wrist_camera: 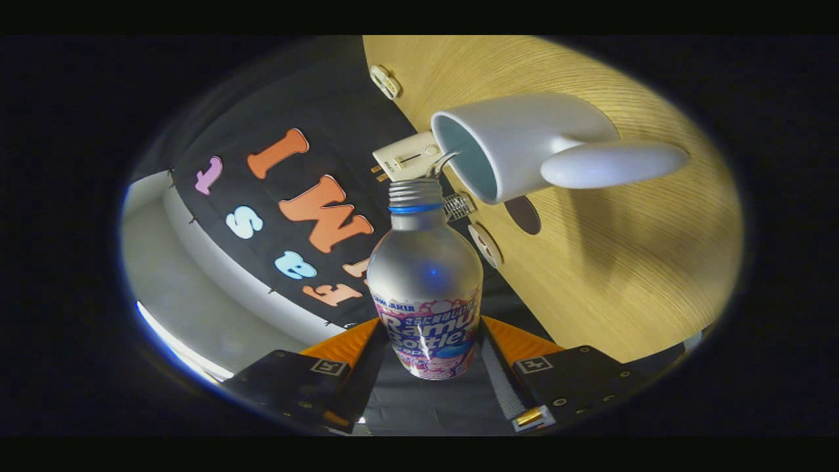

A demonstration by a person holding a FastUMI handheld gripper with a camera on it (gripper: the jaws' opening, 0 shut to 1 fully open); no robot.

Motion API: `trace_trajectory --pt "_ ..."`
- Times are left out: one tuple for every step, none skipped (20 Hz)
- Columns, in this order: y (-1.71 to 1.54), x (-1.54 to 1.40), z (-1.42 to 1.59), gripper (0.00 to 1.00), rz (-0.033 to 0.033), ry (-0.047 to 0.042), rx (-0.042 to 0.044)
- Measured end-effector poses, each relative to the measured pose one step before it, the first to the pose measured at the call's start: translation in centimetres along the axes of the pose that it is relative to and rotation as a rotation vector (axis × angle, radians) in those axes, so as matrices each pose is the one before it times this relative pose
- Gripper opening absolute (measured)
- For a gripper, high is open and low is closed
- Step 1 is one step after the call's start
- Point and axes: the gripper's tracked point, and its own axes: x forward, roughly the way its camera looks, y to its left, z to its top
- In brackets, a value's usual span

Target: Take the bottle from table, then pour the juice into the cup, finally place the bottle on the coaster

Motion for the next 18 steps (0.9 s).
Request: trace_trajectory --pt "0.136 0.017 0.009 0.78 0.00296 0.00018 0.00049" --pt "0.043 0.022 -0.029 0.78 0.00189 0.00168 -0.00136" --pt "0.184 -0.041 0.083 0.78 0.00731 -0.00207 0.00469" --pt "0.099 0.046 -0.072 0.78 0.00167 0.00126 0.00007" --pt "0.182 -0.005 0.136 0.78 0.00482 -0.00223 0.00578" --pt "0.056 -0.044 0.066 0.78 0.00070 0.00077 0.00208" --pt "0.151 -0.086 0.175 0.78 0.00359 -0.00313 0.00286" --pt "-0.021 -0.046 0.062 0.78 0.00030 0.00102 -0.00036" --pt "-0.047 -0.081 0.051 0.78 0.00006 -0.00046 0.00190" --pt "0.033 -0.154 0.299 0.78 0.00066 -0.00313 0.00348" --pt "0.118 0.077 0.170 0.78 0.00153 -0.00319 0.00232" --pt "0.075 -0.010 0.105 0.78 0.00227 0.00065 0.00479" --pt "0.043 -0.092 0.150 0.78 0.00163 -0.00119 0.00897" --pt "0.042 -0.019 0.048 0.78 -0.00094 0.00347 0.00124" --pt "0.032 0.101 0.129 0.78 0.00038 -0.00251 0.00433" --pt "0.052 0.133 0.092 0.78 -0.00051 0.00251 0.00118" --pt "-0.107 -0.141 -0.163 0.78 0.00002 0.00293 0.00349" --pt "-0.017 0.017 0.016 0.78 0.00052 0.00541 0.00897"
